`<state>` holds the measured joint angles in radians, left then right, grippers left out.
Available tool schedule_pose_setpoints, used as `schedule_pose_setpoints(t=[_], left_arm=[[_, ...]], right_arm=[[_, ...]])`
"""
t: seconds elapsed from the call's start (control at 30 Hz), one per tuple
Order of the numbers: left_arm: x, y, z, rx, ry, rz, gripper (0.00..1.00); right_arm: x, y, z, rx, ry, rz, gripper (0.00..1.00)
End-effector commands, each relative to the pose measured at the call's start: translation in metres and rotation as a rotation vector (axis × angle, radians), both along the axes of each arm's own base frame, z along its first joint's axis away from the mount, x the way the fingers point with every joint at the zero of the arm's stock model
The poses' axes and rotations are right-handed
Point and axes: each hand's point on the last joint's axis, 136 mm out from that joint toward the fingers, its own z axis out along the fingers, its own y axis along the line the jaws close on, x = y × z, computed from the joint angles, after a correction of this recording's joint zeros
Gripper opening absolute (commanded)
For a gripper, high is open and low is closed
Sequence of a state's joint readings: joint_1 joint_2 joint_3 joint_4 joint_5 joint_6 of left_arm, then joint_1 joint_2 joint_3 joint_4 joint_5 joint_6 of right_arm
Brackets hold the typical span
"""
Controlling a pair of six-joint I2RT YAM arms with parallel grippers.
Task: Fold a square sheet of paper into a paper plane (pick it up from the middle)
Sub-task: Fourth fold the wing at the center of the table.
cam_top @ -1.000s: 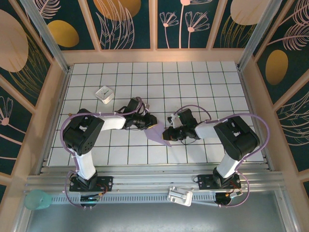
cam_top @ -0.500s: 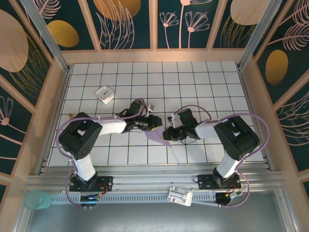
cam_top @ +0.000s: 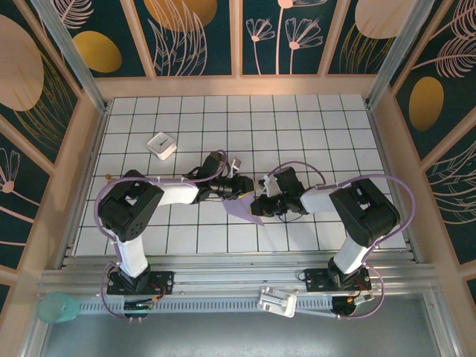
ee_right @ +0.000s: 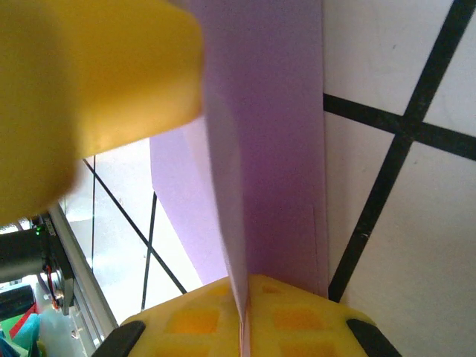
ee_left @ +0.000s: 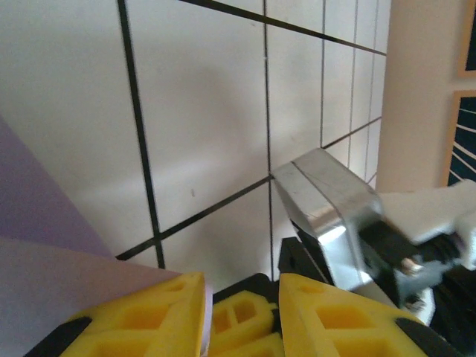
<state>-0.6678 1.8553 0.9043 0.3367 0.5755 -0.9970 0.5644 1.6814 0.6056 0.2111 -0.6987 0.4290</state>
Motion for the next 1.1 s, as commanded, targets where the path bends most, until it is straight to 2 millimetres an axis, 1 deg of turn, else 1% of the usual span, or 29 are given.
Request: schedule_pose_setpoints(t=[0.0,0.13,0.3,0.5,0.7,0.8,0.87,0.97,1.03,1.07], left_arm=[[0.011,0.004,-0.004,0.011,-0.014,0.032,0.32],[0.012,0.015,-0.012,0.036,-0.008,0.057,0.3],[0.011,0.024,-0.017,0.049,-0.002,0.072,0.29],[0.01,0.027,-0.018,0.046,0.0,0.077,0.3],[0.013,0.02,-0.006,0.005,-0.015,0.068,0.32],[0.014,0.019,0.006,-0.02,-0.031,0.073,0.34],[0.015,0.019,0.015,-0.036,-0.045,0.077,0.37],[0.012,0.021,0.026,-0.053,-0.056,0.084,0.4],[0.005,0.026,0.028,-0.054,-0.054,0.089,0.41],[0.001,0.027,0.033,-0.061,-0.061,0.092,0.42]], right_arm=[[0.001,-0.004,-0.004,-0.01,0.015,-0.015,0.11],[0.0,-0.004,-0.004,-0.011,0.017,-0.016,0.12],[0.0,-0.005,-0.005,-0.012,0.018,-0.018,0.13],[0.0,-0.005,-0.006,-0.014,0.021,-0.019,0.13],[0.0,-0.006,-0.008,-0.02,0.023,-0.021,0.11],[0.0,-0.007,-0.008,-0.023,0.023,-0.024,0.11],[0.0,-0.007,-0.008,-0.024,0.023,-0.024,0.11],[0.0,-0.007,-0.008,-0.023,0.024,-0.026,0.11],[-0.001,-0.008,-0.009,-0.025,0.025,-0.027,0.1],[-0.001,-0.008,-0.009,-0.026,0.024,-0.027,0.1]])
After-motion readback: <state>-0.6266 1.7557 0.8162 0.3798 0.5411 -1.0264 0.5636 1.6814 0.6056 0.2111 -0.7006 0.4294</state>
